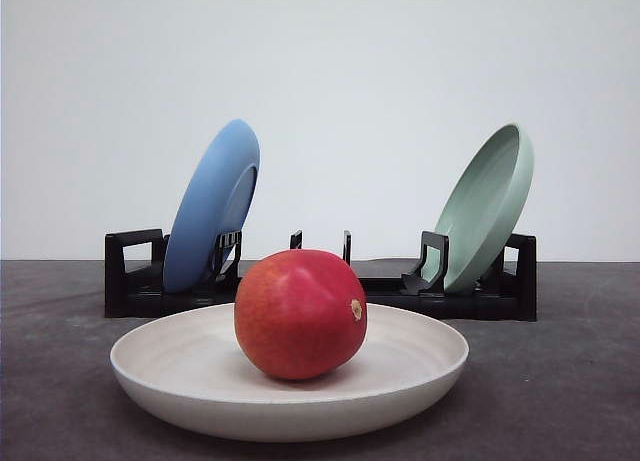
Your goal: Place pomegranate in white plate
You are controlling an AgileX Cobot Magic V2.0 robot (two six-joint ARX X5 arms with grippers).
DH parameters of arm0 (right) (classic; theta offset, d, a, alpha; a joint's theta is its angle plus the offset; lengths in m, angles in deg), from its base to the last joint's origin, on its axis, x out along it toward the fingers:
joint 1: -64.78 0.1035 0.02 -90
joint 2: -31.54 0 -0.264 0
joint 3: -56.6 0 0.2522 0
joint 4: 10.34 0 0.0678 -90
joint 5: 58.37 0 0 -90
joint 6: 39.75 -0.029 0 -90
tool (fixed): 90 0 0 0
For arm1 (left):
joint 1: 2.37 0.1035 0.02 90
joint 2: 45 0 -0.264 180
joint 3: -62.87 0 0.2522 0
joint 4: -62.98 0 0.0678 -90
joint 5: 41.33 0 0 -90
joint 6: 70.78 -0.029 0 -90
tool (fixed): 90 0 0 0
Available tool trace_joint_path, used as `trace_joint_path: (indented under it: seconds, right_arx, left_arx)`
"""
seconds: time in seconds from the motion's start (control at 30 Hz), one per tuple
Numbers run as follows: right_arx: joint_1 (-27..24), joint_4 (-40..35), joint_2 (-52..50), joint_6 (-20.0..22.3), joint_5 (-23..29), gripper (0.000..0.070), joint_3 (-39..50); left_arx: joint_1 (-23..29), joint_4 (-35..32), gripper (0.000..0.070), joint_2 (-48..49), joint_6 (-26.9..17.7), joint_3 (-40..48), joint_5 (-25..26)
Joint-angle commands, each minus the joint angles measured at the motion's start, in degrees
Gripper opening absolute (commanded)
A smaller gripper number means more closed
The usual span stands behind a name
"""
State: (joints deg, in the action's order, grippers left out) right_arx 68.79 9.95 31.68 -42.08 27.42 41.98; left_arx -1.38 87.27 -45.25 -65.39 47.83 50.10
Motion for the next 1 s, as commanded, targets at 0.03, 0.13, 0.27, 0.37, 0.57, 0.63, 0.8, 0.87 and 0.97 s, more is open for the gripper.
trace_joint_path:
  seconds: [0.03, 0.13, 0.27, 0.37, 0.57, 0.63, 0.8, 0.87, 0.97]
  right_arx:
    - [-0.1, -0.8, 0.1, 0.4, 0.2, 0.0035, 0.2]
    - [-0.1, -0.8, 0.1, 0.4, 0.2, 0.0035, 0.2]
    - [-0.1, -0.8, 0.1, 0.4, 0.2, 0.0035, 0.2]
    - [-0.1, -0.8, 0.1, 0.4, 0.2, 0.0035, 0.2]
    - [-0.1, -0.8, 0.1, 0.4, 0.2, 0.0035, 0.2]
    - [-0.1, -0.8, 0.1, 0.4, 0.2, 0.0035, 0.3]
    - [-0.1, -0.8, 0.1, 0.4, 0.2, 0.0035, 0.2]
    - [-0.1, -0.8, 0.1, 0.4, 0.2, 0.0035, 0.2]
    - [-0.1, -0.8, 0.1, 0.4, 0.2, 0.0035, 0.2]
  left_arx:
    - [0.1, 0.2, 0.0, 0.0, -0.1, 0.6, -0.1]
    - [0.1, 0.2, 0.0, 0.0, -0.1, 0.6, -0.1]
    - [0.1, 0.2, 0.0, 0.0, -0.1, 0.6, -0.1]
    - [0.1, 0.2, 0.0, 0.0, -0.1, 0.6, -0.1]
    - [0.1, 0.2, 0.0, 0.0, -0.1, 0.6, -0.1]
    - [0.1, 0.2, 0.0, 0.0, -0.1, 0.6, -0.1]
    - [0.1, 0.2, 0.0, 0.0, -0.1, 0.6, -0.1]
    - [0.1, 0.2, 0.0, 0.0, -0.1, 0.6, -0.1]
    - [0.1, 0.2, 0.0, 0.0, -0.1, 0.6, -0.1]
